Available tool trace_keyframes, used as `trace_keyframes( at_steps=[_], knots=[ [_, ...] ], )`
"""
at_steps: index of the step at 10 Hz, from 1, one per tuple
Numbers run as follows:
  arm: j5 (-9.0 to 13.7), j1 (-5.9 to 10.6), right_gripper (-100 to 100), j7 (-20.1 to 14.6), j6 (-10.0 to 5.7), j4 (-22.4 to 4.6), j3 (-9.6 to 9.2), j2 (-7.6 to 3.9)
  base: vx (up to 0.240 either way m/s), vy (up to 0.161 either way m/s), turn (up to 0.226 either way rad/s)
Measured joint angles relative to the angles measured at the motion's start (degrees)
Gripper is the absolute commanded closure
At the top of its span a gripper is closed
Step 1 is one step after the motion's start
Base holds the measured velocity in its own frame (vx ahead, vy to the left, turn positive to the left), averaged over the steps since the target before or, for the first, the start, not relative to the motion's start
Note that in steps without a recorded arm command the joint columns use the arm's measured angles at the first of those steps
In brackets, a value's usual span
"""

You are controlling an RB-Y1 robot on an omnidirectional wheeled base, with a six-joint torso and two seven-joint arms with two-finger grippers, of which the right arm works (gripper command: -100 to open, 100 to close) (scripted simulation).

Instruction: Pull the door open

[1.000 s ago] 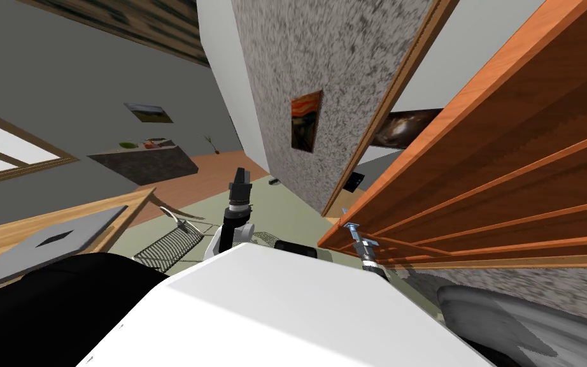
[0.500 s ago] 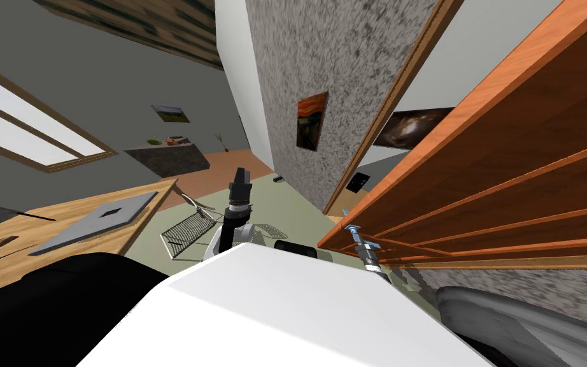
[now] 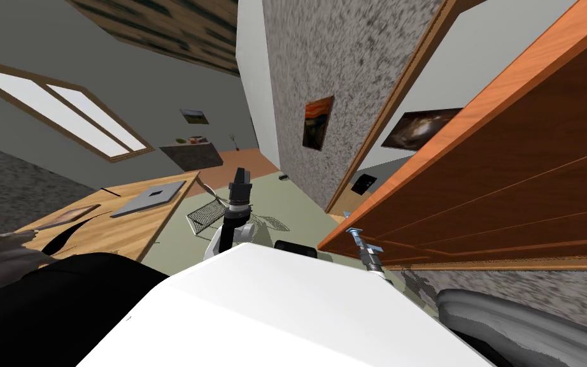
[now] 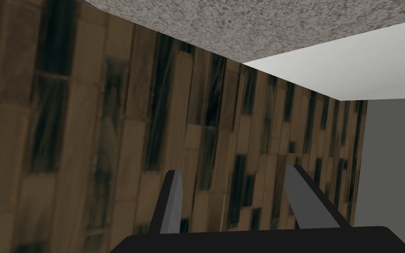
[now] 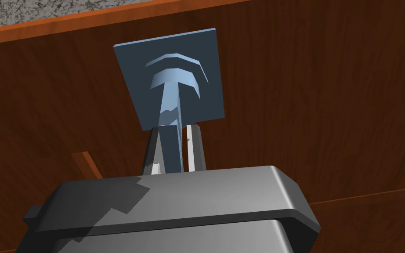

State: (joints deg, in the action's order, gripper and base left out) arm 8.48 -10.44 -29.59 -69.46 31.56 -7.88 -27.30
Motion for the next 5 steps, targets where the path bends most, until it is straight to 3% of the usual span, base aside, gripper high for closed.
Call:
trace_keyframes(
  at_steps=[2, 3, 5],
  knots=[
    [-0.1, -1.38, 100, -0.2, -0.47, 1.3, -0.4, -0.32, -0.183, -0.056, 0.129],
    [-0.1, -1.03, 100, -0.5, -1.54, 0.0, -0.59, -0.41, -0.076, -0.013, 0.023],
    [-0.2, -0.85, 100, -0.7, -2.28, -1.1, -0.76, -0.43, -0.148, -0.042, 0.16]
  ],
)
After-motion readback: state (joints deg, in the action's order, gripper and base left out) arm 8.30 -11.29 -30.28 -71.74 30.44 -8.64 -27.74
